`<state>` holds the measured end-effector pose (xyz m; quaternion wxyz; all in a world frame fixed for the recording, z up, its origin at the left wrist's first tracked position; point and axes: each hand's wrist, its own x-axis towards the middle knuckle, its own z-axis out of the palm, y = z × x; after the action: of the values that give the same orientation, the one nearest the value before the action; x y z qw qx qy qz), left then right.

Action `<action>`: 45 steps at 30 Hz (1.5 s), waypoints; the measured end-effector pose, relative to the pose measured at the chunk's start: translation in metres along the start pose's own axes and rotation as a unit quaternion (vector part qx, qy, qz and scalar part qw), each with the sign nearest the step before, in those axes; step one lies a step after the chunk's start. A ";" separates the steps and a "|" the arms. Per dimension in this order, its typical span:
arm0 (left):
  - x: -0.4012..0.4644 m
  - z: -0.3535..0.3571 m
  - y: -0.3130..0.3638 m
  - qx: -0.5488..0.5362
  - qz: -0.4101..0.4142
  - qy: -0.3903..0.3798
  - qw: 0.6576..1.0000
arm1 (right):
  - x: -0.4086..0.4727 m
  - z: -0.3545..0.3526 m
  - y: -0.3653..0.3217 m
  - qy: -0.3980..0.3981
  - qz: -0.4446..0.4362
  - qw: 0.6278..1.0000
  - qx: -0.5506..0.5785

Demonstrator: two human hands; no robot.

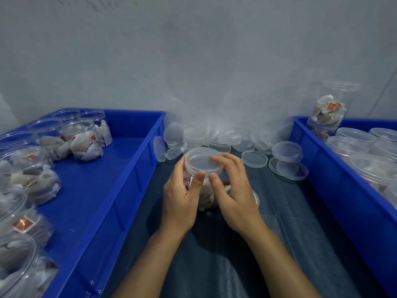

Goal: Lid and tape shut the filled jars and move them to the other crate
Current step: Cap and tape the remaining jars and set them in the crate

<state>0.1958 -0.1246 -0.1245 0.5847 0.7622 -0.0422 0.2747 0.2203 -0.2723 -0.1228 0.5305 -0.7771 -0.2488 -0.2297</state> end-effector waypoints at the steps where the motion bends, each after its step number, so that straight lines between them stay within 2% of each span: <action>1: 0.000 0.000 0.000 0.001 0.000 0.001 1.000 | 0.000 0.000 0.000 0.001 0.000 1.000 -0.004; 17: -0.001 -0.001 -0.004 0.000 0.001 -0.007 1.000 | 0.000 0.002 0.000 -0.002 0.021 1.000 0.007; 24: 0.001 -0.003 -0.007 -0.013 0.001 -0.010 1.000 | 0.001 0.003 0.002 -0.006 -0.006 1.000 -0.028; 30: 0.001 -0.002 -0.005 -0.018 0.012 -0.026 0.999 | 0.000 0.007 0.005 0.001 -0.009 1.000 0.011; 45: 0.000 -0.003 -0.009 -0.004 0.026 -0.030 0.999 | -0.001 0.002 0.006 -0.023 -0.026 0.997 -0.069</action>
<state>0.1986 -0.1193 -0.1321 0.5788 0.7663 -0.0807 0.2670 0.2242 -0.2722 -0.1286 0.4634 -0.8102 -0.2648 -0.2422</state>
